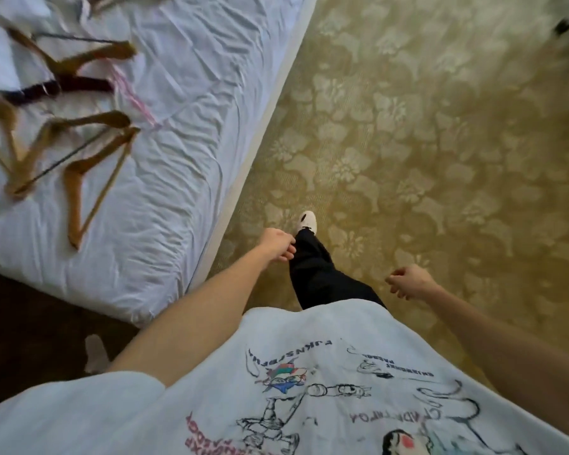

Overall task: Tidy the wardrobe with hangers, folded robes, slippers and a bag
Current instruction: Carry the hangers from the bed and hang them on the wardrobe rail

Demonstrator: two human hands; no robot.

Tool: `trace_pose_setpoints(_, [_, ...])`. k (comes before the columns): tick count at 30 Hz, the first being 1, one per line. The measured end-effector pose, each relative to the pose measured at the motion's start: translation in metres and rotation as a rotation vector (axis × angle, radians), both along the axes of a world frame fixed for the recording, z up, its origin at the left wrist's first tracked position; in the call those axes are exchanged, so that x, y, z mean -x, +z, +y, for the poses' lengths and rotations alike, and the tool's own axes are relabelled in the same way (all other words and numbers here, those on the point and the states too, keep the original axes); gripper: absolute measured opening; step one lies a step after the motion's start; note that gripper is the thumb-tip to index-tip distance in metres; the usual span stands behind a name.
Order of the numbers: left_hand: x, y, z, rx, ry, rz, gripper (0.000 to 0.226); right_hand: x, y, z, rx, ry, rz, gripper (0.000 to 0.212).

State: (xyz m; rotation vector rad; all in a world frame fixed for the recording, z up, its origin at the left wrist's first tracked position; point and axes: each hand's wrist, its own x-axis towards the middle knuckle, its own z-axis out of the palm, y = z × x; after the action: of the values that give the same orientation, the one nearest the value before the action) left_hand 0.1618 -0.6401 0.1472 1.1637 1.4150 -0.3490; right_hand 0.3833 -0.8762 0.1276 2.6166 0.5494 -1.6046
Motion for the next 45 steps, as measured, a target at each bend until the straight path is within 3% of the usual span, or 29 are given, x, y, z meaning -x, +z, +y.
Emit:
trace_pose_setpoints(6, [-0.065, 0.016, 0.143, -0.036, -0.025, 0.077, 0.016, -0.074, 0.004, 0.157, -0.042, 0.013, 0.03, 0.024])
trace_pose_setpoints(12, [-0.091, 0.018, 0.263, -0.09, 0.092, 0.11, 0.017, -0.113, 0.033, 0.354, -0.207, 0.156, 0.095, 0.02])
trace_pose_setpoints(19, [-0.087, -0.008, 0.373, -0.015, 0.206, 0.25, 0.017, -0.162, 0.042, 0.571, -0.305, 0.363, 0.194, 0.019])
trace_pose_setpoints(23, [-0.113, -0.02, 0.457, 0.055, 0.288, 0.286, 0.017, -0.218, 0.038, 0.678, -0.284, 0.407, 0.141, 0.015])
trace_pose_setpoints(29, [-0.22, -0.002, 0.595, 0.019, 0.346, 0.159, 0.017, -0.331, 0.05, 0.782, -0.194, 0.439, 0.06, 0.022])
trace_pose_setpoints(36, [-0.35, 0.024, 0.718, -0.121, 0.195, -0.011, 0.018, -0.441, 0.046, 0.863, -0.08, 0.442, -0.041, 0.021])
trace_pose_setpoints(41, [-0.399, 0.02, 0.778, -0.117, 0.236, 0.015, 0.017, -0.474, 0.025, 0.939, -0.05, 0.574, 0.016, 0.017])
trace_pose_setpoints(45, [-0.412, 0.022, 0.805, -0.077, 0.391, 0.079, 0.018, -0.482, 0.021, 1.017, -0.063, 0.703, 0.085, 0.014])
